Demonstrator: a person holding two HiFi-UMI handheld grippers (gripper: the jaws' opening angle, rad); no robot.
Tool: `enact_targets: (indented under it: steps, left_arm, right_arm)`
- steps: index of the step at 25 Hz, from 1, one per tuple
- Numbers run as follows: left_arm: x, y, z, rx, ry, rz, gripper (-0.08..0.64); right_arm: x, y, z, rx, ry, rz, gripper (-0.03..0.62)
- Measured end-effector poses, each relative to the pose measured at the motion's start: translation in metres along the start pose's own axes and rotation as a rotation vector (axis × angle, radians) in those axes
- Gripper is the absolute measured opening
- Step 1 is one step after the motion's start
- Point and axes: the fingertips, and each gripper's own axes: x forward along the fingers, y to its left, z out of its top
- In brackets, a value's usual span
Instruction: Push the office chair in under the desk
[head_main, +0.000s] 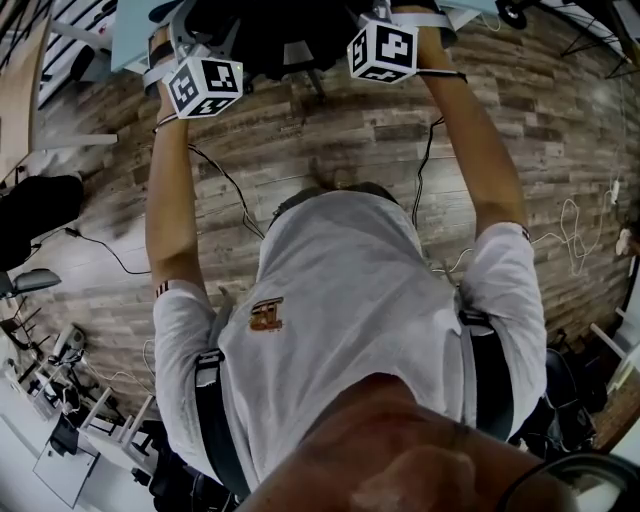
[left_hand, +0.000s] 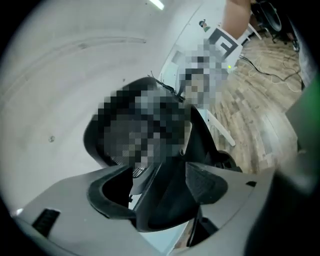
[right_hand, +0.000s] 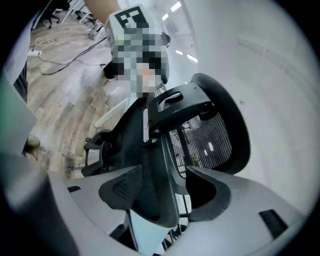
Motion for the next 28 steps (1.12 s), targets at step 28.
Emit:
enact_targets:
  steps: [28]
  left_arm:
    - [-0.115, -0.014, 0.142, -0.967, -0.547, -0.069, 0.117]
  right_arm:
    - [-0.148, -0.016, 0.058, 1.191, -0.703, 0.209, 0.058]
